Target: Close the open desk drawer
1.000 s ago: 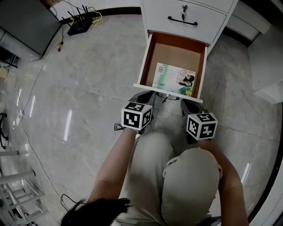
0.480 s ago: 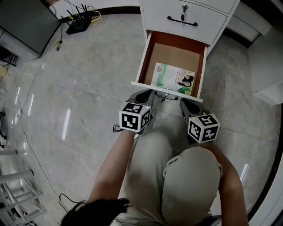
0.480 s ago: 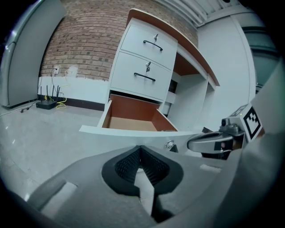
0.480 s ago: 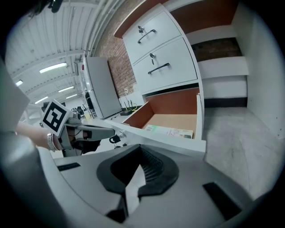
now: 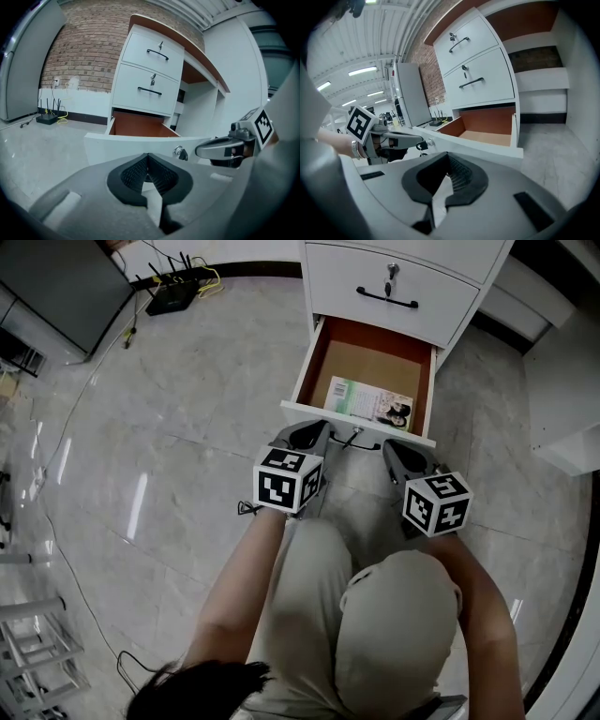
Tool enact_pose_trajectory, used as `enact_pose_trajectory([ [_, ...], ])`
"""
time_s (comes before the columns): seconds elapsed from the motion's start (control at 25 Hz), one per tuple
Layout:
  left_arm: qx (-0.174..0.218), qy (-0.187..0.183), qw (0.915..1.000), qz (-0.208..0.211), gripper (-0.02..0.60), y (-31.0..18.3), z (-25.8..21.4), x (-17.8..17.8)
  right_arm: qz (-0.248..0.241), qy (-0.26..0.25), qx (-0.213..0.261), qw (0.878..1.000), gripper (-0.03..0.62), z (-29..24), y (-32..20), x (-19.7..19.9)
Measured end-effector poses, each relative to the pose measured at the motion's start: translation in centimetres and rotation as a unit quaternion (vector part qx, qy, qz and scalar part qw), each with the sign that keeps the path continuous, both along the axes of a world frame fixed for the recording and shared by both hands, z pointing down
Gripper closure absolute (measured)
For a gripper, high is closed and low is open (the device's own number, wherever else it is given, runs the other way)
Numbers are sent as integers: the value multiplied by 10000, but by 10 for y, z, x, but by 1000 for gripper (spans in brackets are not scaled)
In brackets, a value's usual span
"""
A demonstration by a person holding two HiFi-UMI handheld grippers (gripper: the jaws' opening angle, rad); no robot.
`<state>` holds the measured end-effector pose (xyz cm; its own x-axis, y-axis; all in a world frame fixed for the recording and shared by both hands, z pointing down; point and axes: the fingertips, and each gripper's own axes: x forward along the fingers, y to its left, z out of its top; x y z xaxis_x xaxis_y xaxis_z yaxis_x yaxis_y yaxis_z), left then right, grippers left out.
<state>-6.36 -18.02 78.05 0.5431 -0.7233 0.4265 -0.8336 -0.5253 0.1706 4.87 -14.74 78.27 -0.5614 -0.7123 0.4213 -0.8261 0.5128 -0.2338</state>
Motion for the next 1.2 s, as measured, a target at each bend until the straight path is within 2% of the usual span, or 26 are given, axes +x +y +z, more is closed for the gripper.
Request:
enact_pose_trajectory([
  [0.16,-21,-9,10000,-51,575,-10,-7,5,-128,126,160,9997,585,-11,-10,6],
  [0.36,-201,89,9994,-263,575,-29,-7,5,-270,159,154,9994,585,-18,-25,5],
  [0.52,-280,74,9992,-285,575,-36,-7,11,-367,384,119,9985,585,-17,-34,9],
  [0.72,-357,15,9986,-396,575,-48,-8,17,-406,542,33,9977,585,-17,-47,16],
  [1.04,-542,100,9967,-592,575,-65,-7,15,-817,936,-262,9919,585,-9,-59,8],
  [1.2,-597,95,9962,-620,575,-75,-7,18,-771,947,-393,9917,585,-9,-70,9],
])
